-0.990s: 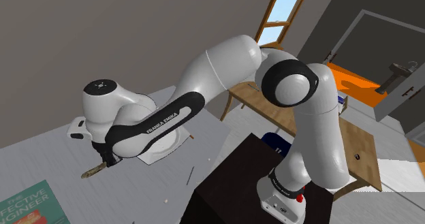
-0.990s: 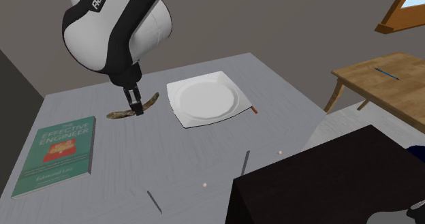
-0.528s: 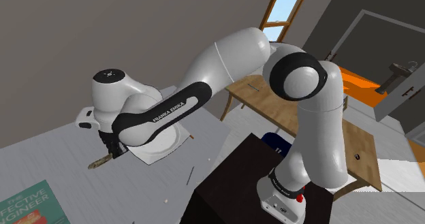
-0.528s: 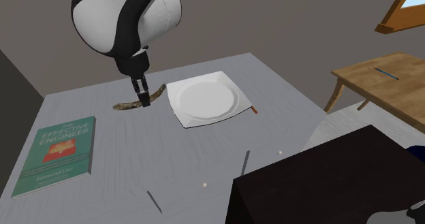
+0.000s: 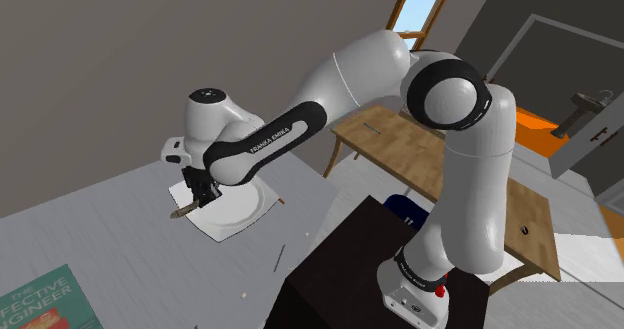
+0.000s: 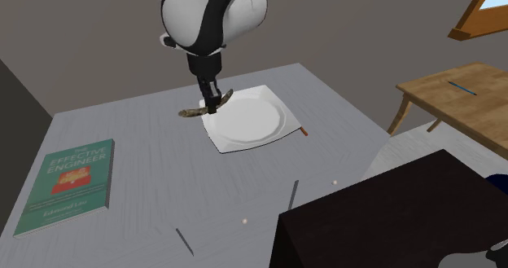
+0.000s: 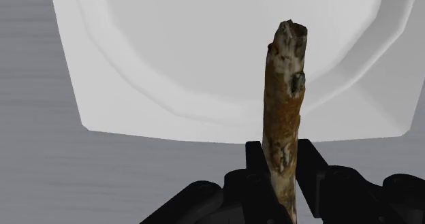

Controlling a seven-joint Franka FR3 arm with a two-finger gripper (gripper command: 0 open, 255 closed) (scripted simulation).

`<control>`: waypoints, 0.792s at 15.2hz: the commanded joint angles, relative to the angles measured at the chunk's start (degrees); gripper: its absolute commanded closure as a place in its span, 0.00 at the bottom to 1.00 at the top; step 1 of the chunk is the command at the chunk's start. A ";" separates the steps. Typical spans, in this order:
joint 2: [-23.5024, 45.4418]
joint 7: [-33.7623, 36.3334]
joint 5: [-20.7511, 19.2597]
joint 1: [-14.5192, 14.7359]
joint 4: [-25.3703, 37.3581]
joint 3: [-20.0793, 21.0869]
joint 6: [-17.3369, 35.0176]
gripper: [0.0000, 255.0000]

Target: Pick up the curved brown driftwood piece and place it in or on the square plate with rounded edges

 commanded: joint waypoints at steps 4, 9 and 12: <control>-2.31 -6.97 1.43 -5.74 -3.63 -0.52 1.44 1.00; -2.71 -12.86 2.35 -10.40 -5.35 -1.27 2.79 1.00; -0.93 -12.50 1.77 -10.09 -5.30 -1.69 4.51 1.00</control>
